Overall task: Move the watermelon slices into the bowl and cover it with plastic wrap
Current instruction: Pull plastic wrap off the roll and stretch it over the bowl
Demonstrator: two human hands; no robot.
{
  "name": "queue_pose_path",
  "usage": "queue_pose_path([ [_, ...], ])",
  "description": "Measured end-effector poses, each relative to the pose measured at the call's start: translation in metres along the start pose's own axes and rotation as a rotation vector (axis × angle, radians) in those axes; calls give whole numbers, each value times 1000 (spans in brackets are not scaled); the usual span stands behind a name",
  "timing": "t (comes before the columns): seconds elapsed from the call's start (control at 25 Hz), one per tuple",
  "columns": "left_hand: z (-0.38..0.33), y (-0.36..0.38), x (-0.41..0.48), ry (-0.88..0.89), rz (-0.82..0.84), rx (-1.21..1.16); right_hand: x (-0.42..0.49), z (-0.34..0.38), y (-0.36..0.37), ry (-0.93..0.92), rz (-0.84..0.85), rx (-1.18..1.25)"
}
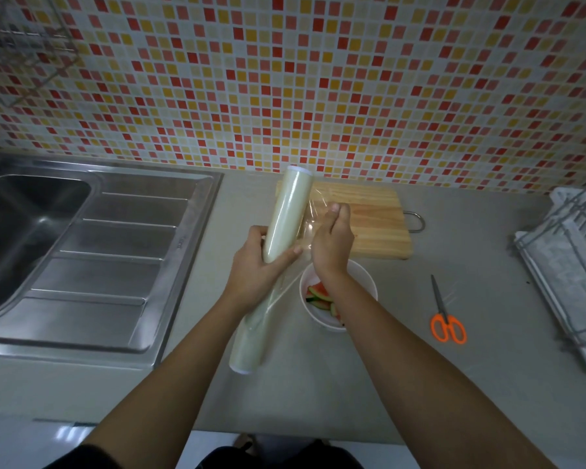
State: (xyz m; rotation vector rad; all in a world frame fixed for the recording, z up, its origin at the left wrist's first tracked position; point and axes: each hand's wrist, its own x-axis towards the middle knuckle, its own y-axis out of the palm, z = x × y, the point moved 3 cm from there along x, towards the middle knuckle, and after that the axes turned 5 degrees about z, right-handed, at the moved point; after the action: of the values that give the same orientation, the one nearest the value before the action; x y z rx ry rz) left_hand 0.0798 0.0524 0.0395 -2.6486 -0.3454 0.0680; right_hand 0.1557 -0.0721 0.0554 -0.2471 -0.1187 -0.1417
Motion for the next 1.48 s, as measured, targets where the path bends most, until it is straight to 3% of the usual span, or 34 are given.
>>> queue_pose_path([
  [0.12,3,0,5,-8,-16,-4,1,-1,-1,12,-47,-2],
  [0.36,5,0,12,-69,47,-252,3,0,1,39,-40,28],
  [0.56,-6,-15,30,36,12,-62,15,1,11,523,297,567],
  [0.84,-11,-44,56,99,-30,60,-18,-12,32,596,540,480],
  [1.0,-25,-58,64,178,-99,176,-55,-28,57,483,572,364],
  [1.2,-31,-59,66,159,-92,151,-57,-23,67,302,509,227],
  [1.48,-30,-55,59,194,-170,184,-50,-14,57,220,460,144],
])
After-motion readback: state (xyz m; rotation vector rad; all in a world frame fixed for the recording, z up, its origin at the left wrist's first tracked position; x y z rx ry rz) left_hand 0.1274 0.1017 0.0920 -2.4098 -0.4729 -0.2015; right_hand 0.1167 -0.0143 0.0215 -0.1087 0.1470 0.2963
